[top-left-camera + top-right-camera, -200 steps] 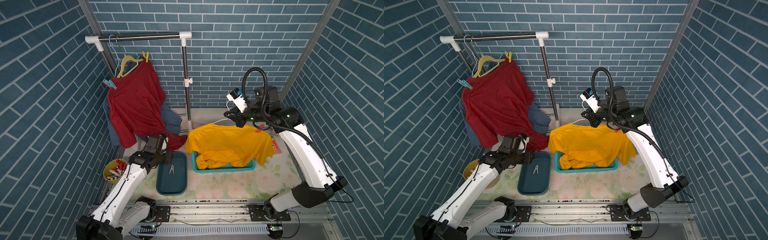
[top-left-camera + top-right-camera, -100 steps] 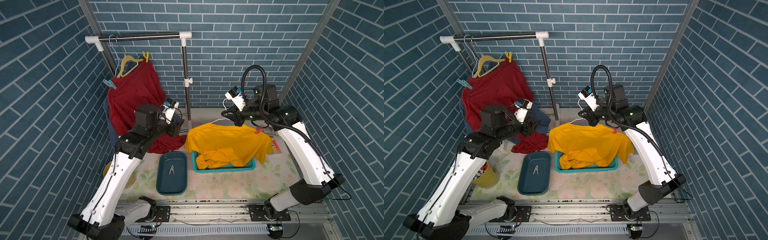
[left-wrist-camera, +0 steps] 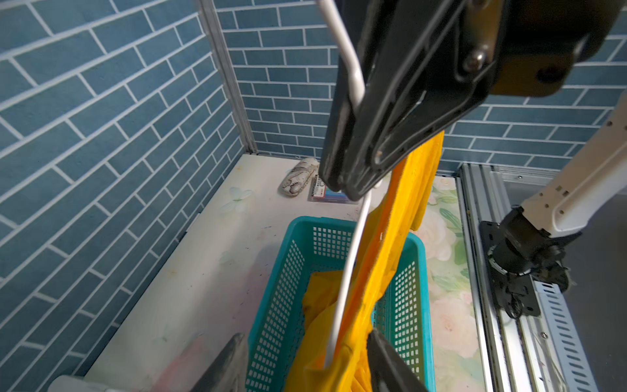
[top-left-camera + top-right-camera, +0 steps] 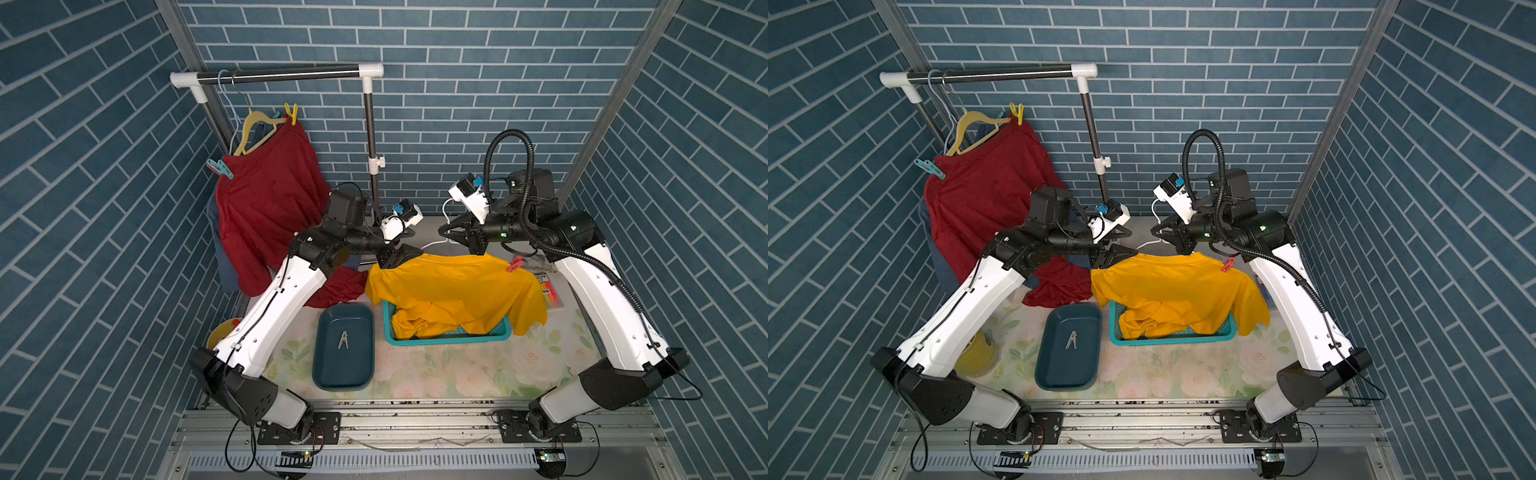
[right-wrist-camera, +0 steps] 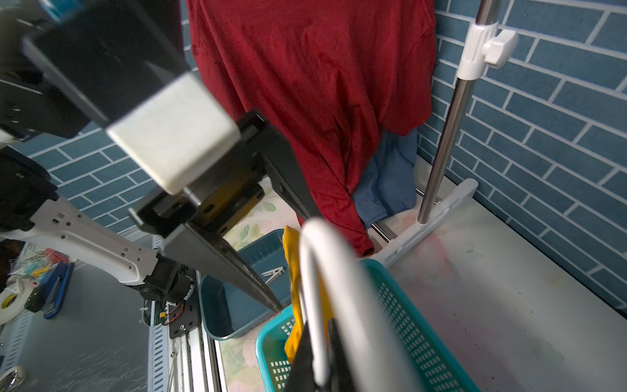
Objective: Remove the clothespins securing t-shirts to the hanger
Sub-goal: Adjust the hanger.
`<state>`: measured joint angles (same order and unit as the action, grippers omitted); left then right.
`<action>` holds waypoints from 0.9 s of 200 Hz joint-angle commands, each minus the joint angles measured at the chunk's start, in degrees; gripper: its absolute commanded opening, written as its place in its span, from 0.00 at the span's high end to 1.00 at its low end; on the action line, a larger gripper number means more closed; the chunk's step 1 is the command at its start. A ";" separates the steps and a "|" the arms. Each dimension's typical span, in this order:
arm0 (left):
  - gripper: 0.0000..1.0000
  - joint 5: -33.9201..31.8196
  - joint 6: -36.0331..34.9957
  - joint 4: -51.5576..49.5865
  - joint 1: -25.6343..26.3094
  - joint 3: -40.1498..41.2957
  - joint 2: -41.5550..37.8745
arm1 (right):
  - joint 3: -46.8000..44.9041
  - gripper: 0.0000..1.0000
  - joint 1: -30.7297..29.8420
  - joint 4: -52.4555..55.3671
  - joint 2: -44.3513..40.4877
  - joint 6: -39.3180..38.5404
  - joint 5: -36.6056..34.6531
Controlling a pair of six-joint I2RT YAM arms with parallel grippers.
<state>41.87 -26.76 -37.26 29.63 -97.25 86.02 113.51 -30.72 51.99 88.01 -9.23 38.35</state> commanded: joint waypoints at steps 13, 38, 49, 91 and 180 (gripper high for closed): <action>0.42 8.84 -4.09 -5.28 0.08 -3.76 2.26 | 0.46 1.00 0.11 -0.87 -1.37 -0.50 3.75; 0.44 10.87 -5.12 -7.18 0.08 -3.88 3.26 | 0.03 1.00 0.09 -1.19 -1.43 -0.52 2.76; 0.47 11.31 -5.80 -8.54 0.08 -4.21 3.62 | -0.05 1.00 0.10 -1.27 -1.57 -0.52 2.02; 0.83 12.80 -6.40 -11.45 0.12 -6.03 4.91 | -1.22 1.00 0.13 -2.10 -3.24 -0.61 0.32; 1.00 8.49 -10.59 -16.95 -0.97 -10.68 5.39 | -4.98 0.40 2.16 1.19 -7.65 -0.10 -8.57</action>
<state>51.92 -35.86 -51.20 29.71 -106.61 91.85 107.09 -30.63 49.76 80.88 -8.73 34.04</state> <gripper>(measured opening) 0.080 0.453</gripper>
